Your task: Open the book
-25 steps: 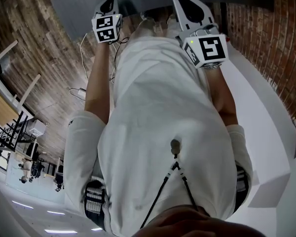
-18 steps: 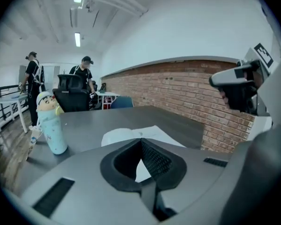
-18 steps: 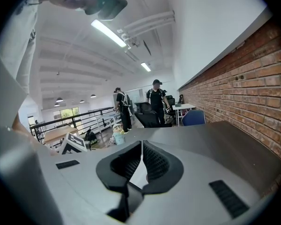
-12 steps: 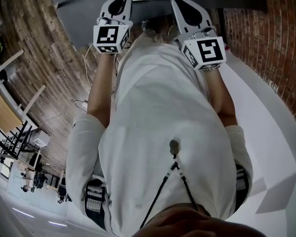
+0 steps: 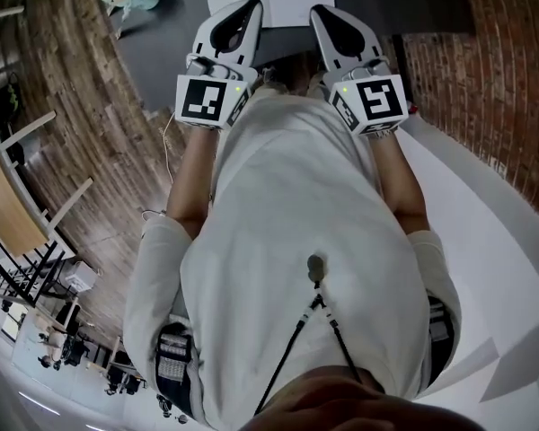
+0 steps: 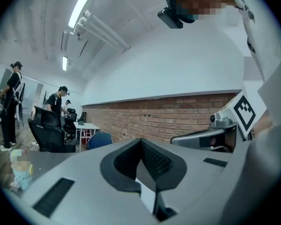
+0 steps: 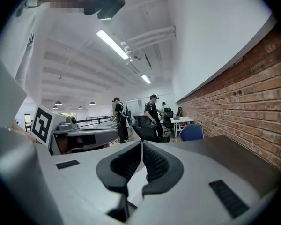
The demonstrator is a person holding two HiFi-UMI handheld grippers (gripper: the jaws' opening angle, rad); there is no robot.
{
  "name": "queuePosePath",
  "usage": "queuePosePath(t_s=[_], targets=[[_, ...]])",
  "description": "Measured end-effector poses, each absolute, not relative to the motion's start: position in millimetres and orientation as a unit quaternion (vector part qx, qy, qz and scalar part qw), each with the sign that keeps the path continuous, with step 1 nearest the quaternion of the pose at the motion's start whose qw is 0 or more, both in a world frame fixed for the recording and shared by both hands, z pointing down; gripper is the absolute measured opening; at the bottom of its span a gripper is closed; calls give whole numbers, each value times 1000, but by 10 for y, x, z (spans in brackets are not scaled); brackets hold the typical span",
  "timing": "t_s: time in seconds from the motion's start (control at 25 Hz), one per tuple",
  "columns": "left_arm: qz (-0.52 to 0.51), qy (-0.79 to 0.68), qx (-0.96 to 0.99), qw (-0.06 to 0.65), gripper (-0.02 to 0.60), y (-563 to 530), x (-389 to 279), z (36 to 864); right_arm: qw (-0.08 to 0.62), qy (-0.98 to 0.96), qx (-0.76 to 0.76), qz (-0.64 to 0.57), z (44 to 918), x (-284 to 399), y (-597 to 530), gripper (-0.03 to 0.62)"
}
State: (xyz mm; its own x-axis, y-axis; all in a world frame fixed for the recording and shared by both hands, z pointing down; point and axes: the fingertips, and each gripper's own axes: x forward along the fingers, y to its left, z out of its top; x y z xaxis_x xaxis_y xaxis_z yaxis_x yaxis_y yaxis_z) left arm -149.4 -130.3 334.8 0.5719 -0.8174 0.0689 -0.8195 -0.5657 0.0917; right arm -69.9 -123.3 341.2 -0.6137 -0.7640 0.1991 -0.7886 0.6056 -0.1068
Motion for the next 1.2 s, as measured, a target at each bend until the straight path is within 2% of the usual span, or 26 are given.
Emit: queuePosePath(t_s=[0.68, 0.92, 1.2], targets=[[-48, -462, 885, -18, 21, -1236, -1386, 2426, 11, -898, 438, 36, 2668, -683, -1350, 38], [-33, -464, 885, -25, 21, -1221, -1372, 2262, -16, -898, 439, 33, 2423, -645, -1343, 38], [-37, -466, 883, -37, 21, -1296, -1391, 2185, -16, -897, 441, 21, 2327, -652, -1393, 38]])
